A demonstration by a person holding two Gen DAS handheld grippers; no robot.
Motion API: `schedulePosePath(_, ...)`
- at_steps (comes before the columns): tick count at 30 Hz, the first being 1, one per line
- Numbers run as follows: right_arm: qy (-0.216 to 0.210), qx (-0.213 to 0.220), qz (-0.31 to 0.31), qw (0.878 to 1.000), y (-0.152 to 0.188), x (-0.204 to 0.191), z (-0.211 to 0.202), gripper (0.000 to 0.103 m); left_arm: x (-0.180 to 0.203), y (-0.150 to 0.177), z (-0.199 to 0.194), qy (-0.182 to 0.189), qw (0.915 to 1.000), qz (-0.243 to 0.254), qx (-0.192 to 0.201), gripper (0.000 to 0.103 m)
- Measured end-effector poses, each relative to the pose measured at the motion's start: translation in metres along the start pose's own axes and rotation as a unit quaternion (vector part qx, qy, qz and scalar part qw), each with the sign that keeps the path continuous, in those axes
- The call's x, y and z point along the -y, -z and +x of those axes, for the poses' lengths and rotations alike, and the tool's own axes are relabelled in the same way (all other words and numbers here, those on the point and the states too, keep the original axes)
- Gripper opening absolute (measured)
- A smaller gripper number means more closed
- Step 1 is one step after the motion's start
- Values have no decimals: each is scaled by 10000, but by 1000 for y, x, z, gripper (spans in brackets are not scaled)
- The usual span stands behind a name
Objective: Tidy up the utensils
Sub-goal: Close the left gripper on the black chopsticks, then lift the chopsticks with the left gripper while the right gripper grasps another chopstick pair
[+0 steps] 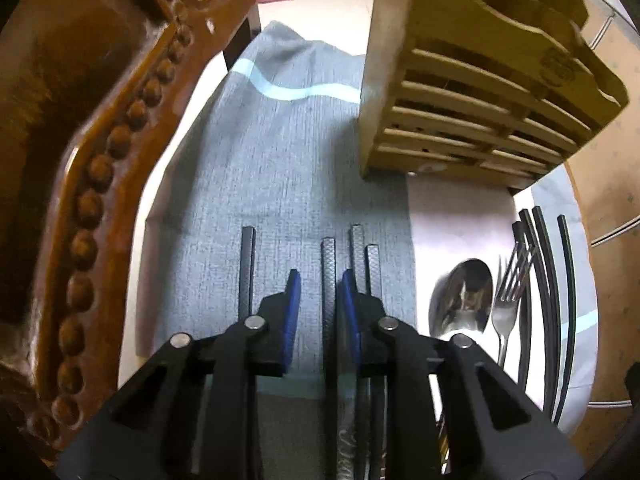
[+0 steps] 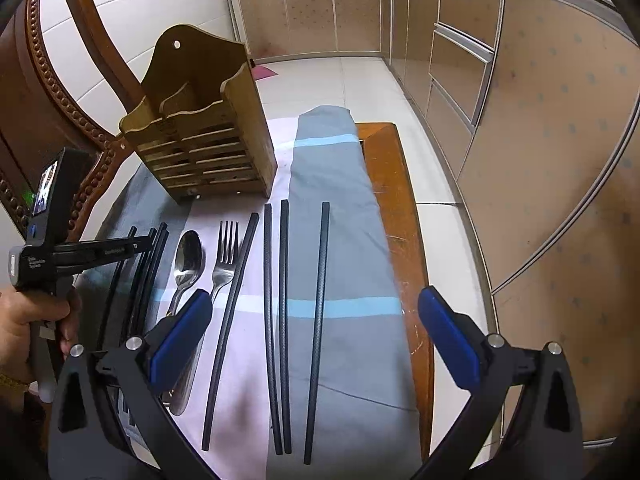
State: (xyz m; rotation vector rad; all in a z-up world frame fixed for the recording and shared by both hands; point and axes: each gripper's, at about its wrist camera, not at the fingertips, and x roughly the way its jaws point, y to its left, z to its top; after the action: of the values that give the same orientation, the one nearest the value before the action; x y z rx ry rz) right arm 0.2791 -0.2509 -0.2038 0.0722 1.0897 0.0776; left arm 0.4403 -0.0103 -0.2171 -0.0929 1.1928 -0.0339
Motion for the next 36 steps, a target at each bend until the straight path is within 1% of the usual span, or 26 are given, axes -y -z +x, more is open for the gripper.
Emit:
schedulePosePath(1,8,-3,-2,10000,0,0,0,100,-2,-2,5,-1,10000,-11,-21,15)
schedulePosePath(3,29,-16,-11,10000,0,1,2,100,-3,-5,10,-86,9999,78,82,10)
schedulePosePath(5,60,-38,-4,10000,-1,3,6,100,1,-9,16,-104,9997,165,123,7)
schedulePosePath(7,123,-71,14,9999,-5,5,13,100,2,-11,26,-45,9998,80,194,6)
schedulePosePath(9,175,-91,82,9998,-9,9,21,100,5,-11,25,-29,9997,83,211,6)
schedulePosePath(11,201,-136,134,9996,-12,13,29,100,5,-13,19,40,9995,94,305,6)
schedulePosePath(14,240,-155,106,9995,-22,14,46,99,5,-18,-15,156,9981,67,589,6)
schedulePosePath(15,272,-190,85,9994,-27,14,55,94,5,-19,-30,175,9970,80,750,6)
schedulePosePath(16,246,-252,83,9993,-31,15,61,86,5,-18,-44,190,9958,92,891,6)
schedulePosePath(17,205,-334,90,9992,-35,15,68,82,4,-18,-60,233,9940,88,1062,6)
schedulePosePath(18,157,-431,114,9989,-39,16,77,74,3,-17,-82,325,9912,67,1282,6)
schedulePosePath(19,147,-478,113,9987,-42,16,82,69,3,-15,-101,390,9881,57,1488,6)
schedulePosePath(22,262,-542,6,9982,-50,12,98,62,9,-3,-150,416,9786,160,2011,6)
schedulePosePath(23,276,-580,-17,9979,-52,10,102,60,16,-2,-161,401,9762,198,2121,6)
schedulePosePath(25,271,-685,-67,9973,-56,6,113,53,21,6,-193,428,9699,311,2378,6)
schedulePosePath(26,277,-717,-100,9970,-57,4,116,51,23,10,-205,447,9662,351,2514,6)
schedulePosePath(28,328,-799,-191,9961,-58,-2,125,47,17,22,-234,508,9612,393,2683,6)
schedulePosePath(29,401,-758,-280,9959,-58,-5,128,47,18,26,-243,532,9583,394,2781,6)
schedulePosePath(32,475,-685,-425,9956,-62,-10,132,46,21,38,-261,515,9544,460,2904,6)
schedulePosePath(33,426,-666,-438,9959,-63,-10,131,31,21,41,-260,500,9543,464,2911,6)
schedulePosePath(34,412,-662,-441,9960,-64,-10,130,9,22,44,-259,501,9539,468,2921,6)
schedulePosePath(36,327,-648,-340,9968,-66,-6,126,8,21,45,-263,533,9539,467,2917,6)
